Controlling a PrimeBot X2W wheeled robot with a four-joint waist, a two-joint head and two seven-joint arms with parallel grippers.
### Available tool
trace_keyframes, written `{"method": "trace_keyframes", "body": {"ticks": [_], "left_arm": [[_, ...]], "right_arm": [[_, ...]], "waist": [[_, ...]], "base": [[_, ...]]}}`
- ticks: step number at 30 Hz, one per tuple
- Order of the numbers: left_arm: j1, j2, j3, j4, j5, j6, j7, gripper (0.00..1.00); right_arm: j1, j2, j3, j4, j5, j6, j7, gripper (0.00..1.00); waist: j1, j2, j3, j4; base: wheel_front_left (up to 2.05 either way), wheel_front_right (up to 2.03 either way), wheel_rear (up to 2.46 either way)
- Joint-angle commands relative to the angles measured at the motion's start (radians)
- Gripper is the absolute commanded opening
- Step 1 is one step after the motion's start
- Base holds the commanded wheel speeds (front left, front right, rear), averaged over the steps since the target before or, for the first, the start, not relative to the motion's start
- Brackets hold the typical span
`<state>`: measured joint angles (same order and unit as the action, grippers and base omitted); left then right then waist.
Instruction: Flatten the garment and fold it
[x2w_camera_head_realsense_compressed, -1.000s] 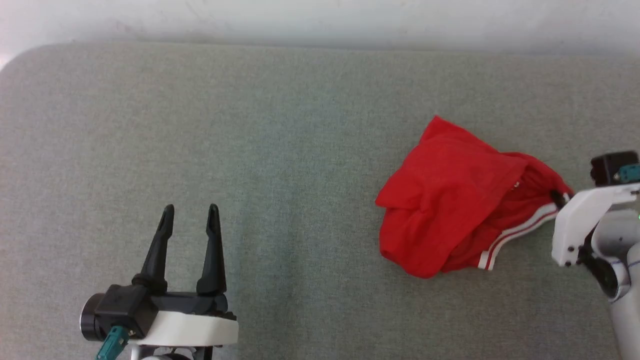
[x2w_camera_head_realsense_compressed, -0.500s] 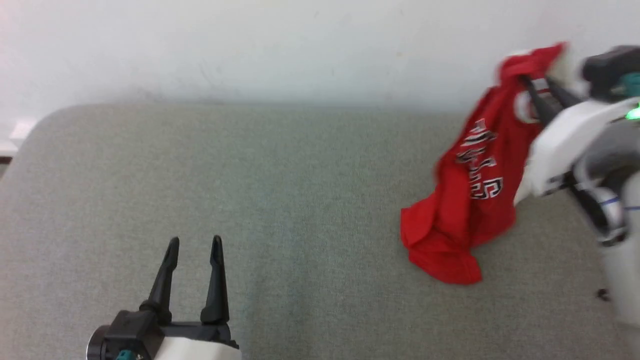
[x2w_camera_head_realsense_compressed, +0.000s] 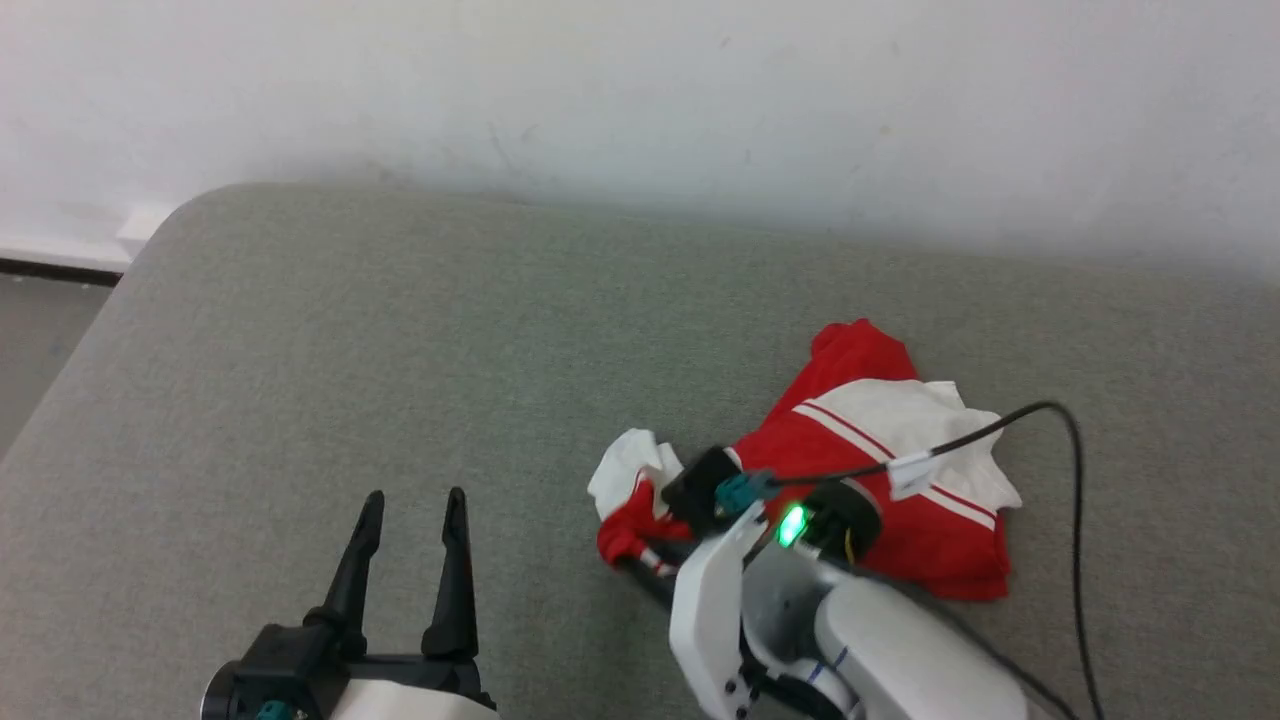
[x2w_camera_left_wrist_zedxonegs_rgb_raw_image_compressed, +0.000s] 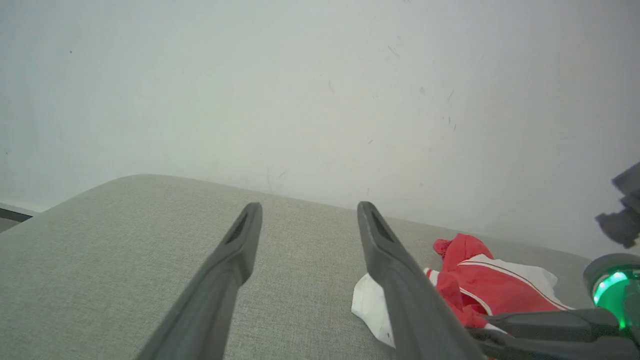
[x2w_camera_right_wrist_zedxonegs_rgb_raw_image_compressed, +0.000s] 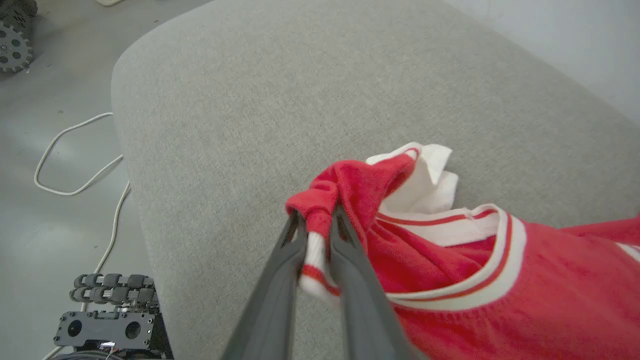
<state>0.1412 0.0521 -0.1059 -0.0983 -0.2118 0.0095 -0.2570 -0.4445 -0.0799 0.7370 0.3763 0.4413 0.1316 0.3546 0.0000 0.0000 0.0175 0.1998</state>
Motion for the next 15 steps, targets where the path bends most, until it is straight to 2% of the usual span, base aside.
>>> {"method": "trace_keyframes", "body": {"ticks": [1, 2, 4, 8, 11, 15], "left_arm": [[-0.008, -0.002, -0.002, 0.006, -0.006, -0.003, -0.005, 1.00], [-0.008, -0.002, -0.003, 0.010, -0.007, -0.003, -0.005, 1.00], [-0.008, -0.002, -0.004, 0.016, -0.009, -0.002, -0.005, 1.00], [0.000, -0.002, 0.000, 0.021, -0.013, 0.005, -0.005, 1.00], [0.009, -0.002, -0.002, 0.018, -0.015, 0.011, -0.005, 1.00], [0.013, -0.002, -0.005, 0.002, -0.019, 0.020, -0.005, 1.00]], "right_arm": [[0.005, 0.004, 0.017, 0.020, 0.015, -0.001, -0.010, 0.88], [0.002, 0.008, 0.040, 0.046, 0.029, -0.001, -0.011, 1.00], [-0.009, 0.013, 0.068, 0.083, 0.061, -0.001, -0.014, 1.00], [-0.061, -0.003, 0.049, 0.109, 0.091, -0.001, -0.046, 1.00], [-0.097, -0.041, -0.014, 0.099, 0.106, -0.001, -0.058, 1.00], [-0.140, -0.123, -0.164, 0.081, 0.082, -0.001, -0.044, 1.00]], "waist": [[0.0000, 0.0000, 0.014, 0.024], [0.0000, 0.0000, 0.014, 0.029], [0.0000, 0.0000, 0.011, 0.033], [0.0000, 0.0000, -0.004, 0.025], [0.0000, 0.0000, -0.013, 0.014], [0.0000, 0.0000, -0.004, -0.003]], "base": [[0.00, 0.00, 0.00], [0.00, 0.00, 0.00], [0.00, 0.00, 0.00], [0.00, 0.00, 0.00], [0.00, 0.00, 0.00], [0.00, 0.00, 0.00]]}}
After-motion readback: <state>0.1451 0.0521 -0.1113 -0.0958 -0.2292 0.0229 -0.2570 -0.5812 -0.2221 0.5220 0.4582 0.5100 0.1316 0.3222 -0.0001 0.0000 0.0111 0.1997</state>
